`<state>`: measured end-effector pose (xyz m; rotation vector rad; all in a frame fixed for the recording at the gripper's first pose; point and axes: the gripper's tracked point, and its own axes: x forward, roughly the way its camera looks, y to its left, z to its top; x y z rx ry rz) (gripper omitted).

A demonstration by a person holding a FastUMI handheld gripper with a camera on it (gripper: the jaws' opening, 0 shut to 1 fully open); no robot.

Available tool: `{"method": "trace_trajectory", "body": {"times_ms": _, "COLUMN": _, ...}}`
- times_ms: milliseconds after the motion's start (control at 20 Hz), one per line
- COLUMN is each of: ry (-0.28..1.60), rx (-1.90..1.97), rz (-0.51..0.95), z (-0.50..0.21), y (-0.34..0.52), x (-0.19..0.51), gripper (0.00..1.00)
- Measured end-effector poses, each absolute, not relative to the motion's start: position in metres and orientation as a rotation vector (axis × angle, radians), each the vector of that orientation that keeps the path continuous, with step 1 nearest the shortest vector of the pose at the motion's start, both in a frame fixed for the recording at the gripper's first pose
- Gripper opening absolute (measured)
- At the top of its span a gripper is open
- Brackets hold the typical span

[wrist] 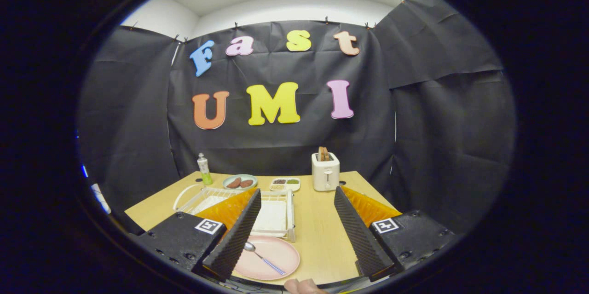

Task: Take the plate from the dish rack, then take the spoon from the basket and place it into the plate.

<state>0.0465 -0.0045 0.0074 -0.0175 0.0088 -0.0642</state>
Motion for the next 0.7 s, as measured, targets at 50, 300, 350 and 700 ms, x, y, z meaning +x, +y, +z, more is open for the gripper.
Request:
{"method": "trace_trajectory", "body": {"times_ms": 50, "ry": -0.003, "rx": -0.018, "rz": -0.063, "z": 0.012, "y": -0.004, "x": 0.039, "gripper": 1.0}}
{"method": "trace_trajectory", "body": {"times_ms": 300, "ry": -0.043, "rx": -0.046, "rz": -0.066, "z": 0.031, "y": -0.017, "x": 0.014, "gripper": 1.0}}
{"method": "trace_trajectory", "body": {"times_ms": 350, "ry": -0.042, "rx": -0.05, "rz": -0.064, "z": 0.031, "y": -0.018, "x": 0.01, "gripper": 1.0}}
{"method": "trace_trajectory", "body": {"times_ms": 700, "ry": -0.051, "rx": -0.042, "rz": -0.096, "z": 0.03, "y": -0.032, "x": 0.0, "gripper": 1.0}}
